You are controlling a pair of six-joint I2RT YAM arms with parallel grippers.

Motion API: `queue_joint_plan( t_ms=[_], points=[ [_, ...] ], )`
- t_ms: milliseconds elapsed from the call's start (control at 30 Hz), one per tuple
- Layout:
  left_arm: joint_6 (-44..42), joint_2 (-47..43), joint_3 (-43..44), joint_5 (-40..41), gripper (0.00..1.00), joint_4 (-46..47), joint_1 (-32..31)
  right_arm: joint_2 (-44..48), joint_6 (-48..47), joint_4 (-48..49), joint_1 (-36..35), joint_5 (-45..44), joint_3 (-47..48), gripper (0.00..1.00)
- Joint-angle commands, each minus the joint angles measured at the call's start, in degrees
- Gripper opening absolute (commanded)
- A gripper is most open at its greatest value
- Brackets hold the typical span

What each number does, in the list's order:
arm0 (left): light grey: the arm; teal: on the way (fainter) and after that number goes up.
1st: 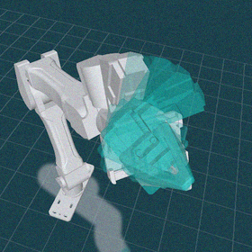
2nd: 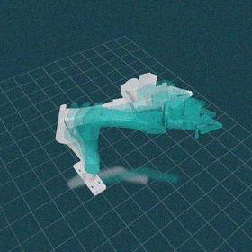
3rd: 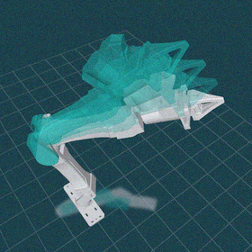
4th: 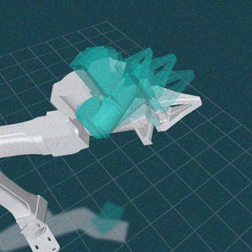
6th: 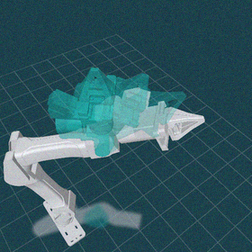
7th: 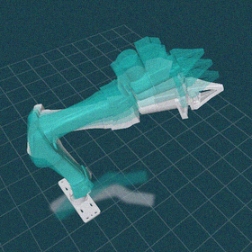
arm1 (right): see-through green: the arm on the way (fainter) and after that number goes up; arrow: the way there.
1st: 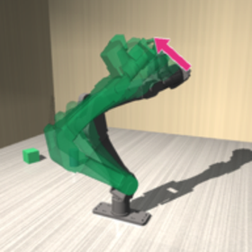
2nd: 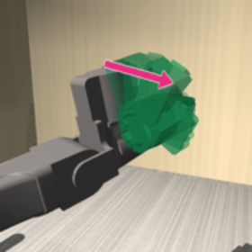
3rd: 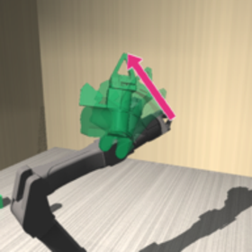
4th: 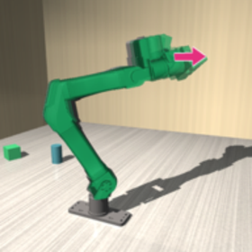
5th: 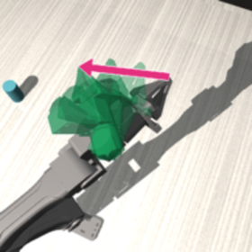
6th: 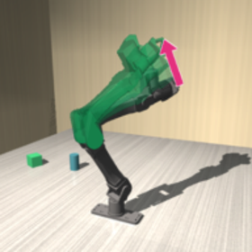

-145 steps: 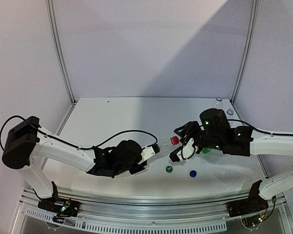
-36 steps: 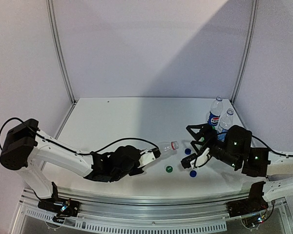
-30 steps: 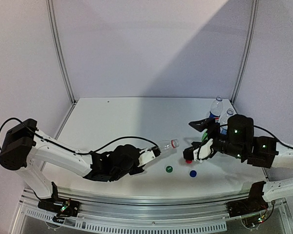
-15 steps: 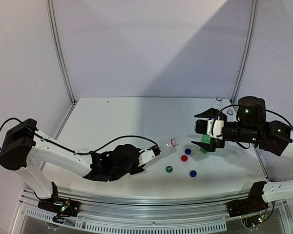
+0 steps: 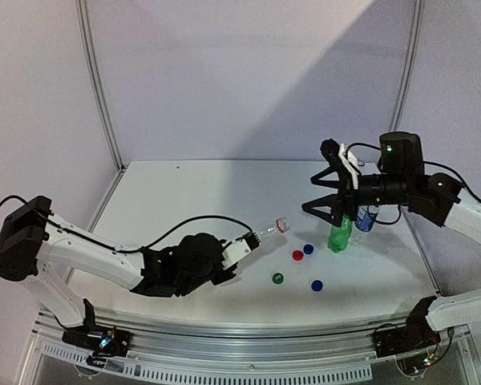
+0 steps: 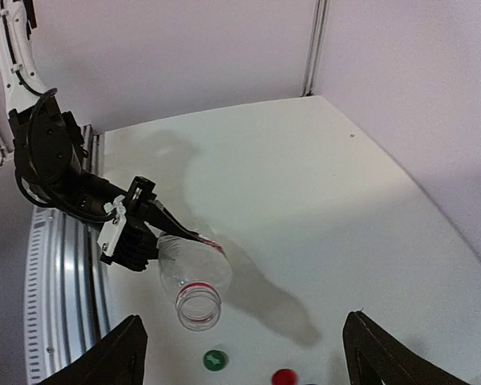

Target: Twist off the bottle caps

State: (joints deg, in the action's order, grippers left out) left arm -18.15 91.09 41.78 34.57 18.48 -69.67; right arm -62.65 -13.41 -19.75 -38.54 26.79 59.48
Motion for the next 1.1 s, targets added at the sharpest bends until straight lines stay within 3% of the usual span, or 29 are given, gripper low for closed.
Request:
queue_joint_plan(
  t_ms=[0,200,400,700,1067],
  points=[
    [3.77,-2.13,-1.4,-0.27,0.06,4.85,0.67,-5.71,12.1,1.07,0.37,7.6,2.03,0.85],
    [5.38,-1.58,-1.8,2.75,0.1,8.54,0.67,-9.52,21.06,5.88,0.41,3.89,3.1,0.84],
    [5.27,-0.67,-1.75,2.35,0.11,9.79,0.67,-14.3,26.29,8.7,0.4,6.2,5.2,0.82],
    [5.86,0.13,-1.62,1.84,0.13,10.43,0.75,-15.51,27.12,13.55,0.31,11.27,3.25,0.8],
    [6.51,0.24,-1.35,1.16,0.14,10.19,0.85,-14.58,23.06,13.08,-2.56,10.81,2.48,0.8]
  ],
)
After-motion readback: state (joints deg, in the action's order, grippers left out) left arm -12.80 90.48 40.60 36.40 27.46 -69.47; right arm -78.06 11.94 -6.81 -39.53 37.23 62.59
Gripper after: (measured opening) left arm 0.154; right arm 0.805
